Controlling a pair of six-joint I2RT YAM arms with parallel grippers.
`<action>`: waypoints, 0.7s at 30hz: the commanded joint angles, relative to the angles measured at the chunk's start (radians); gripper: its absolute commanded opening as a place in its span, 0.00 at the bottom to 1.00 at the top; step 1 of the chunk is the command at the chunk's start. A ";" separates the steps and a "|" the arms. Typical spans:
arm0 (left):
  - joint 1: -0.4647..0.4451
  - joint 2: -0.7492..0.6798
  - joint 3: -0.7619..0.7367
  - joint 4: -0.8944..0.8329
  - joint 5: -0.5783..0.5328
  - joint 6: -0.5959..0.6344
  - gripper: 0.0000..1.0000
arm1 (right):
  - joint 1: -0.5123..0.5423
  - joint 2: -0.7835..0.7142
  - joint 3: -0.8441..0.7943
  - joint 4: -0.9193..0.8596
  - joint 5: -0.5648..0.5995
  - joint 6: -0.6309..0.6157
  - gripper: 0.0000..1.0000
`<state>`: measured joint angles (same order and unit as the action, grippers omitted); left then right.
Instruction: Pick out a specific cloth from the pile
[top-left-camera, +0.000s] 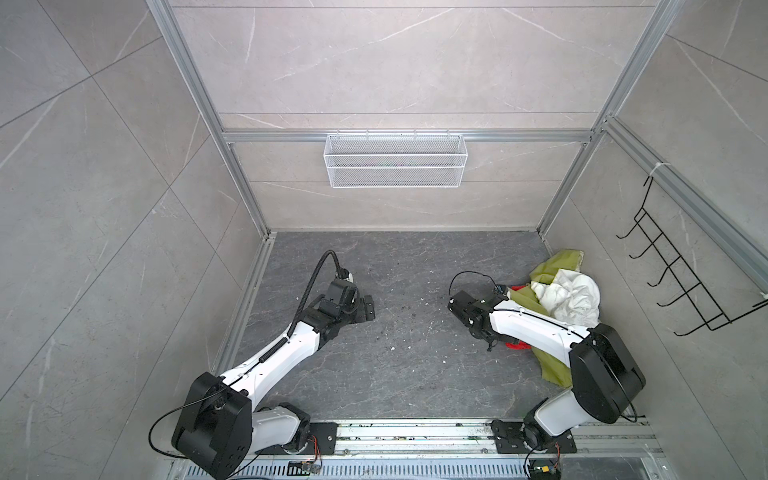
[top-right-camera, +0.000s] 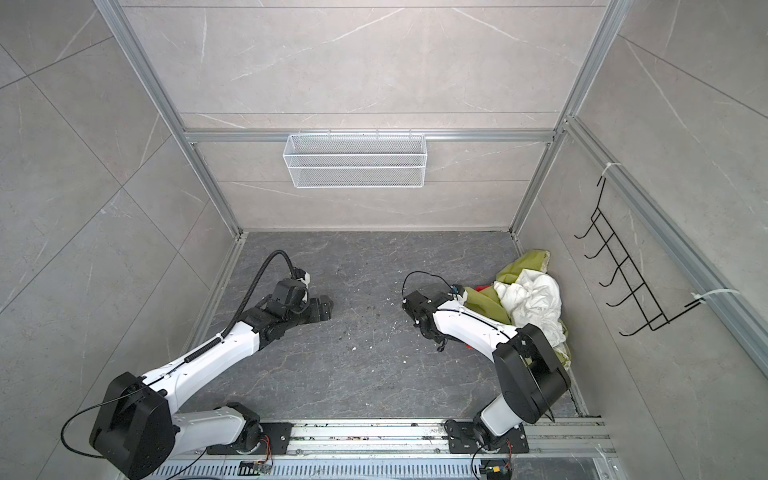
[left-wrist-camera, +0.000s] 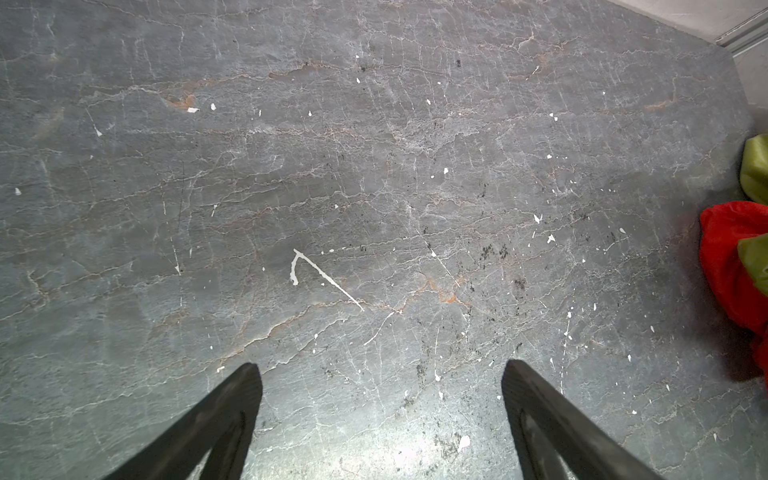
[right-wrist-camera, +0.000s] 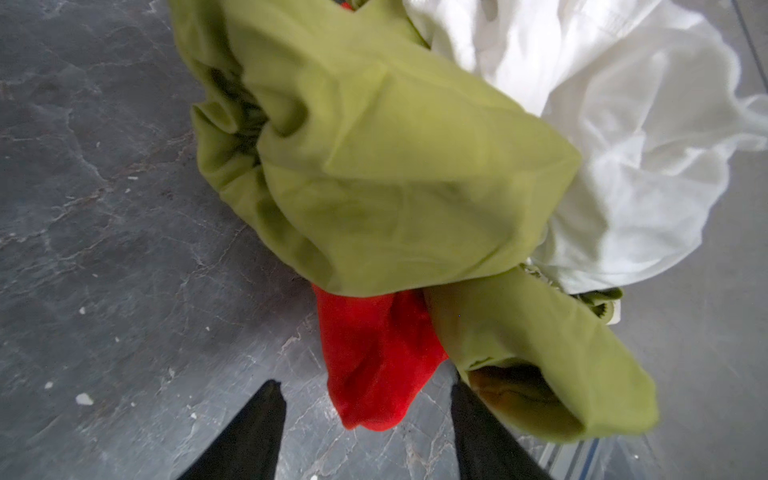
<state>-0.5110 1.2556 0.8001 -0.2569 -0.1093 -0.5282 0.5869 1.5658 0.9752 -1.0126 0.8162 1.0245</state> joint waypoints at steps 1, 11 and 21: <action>-0.007 0.013 0.004 0.028 0.008 -0.016 0.93 | -0.006 0.024 -0.016 0.009 0.040 0.080 0.62; -0.021 0.017 0.001 0.033 -0.002 -0.029 0.93 | -0.065 0.038 -0.045 0.090 -0.007 0.069 0.55; -0.033 0.027 0.007 0.032 -0.013 -0.031 0.93 | -0.090 0.081 -0.051 0.167 -0.043 0.048 0.50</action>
<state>-0.5388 1.2755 0.8001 -0.2501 -0.1062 -0.5468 0.5060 1.6173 0.9287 -0.8700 0.7818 1.0771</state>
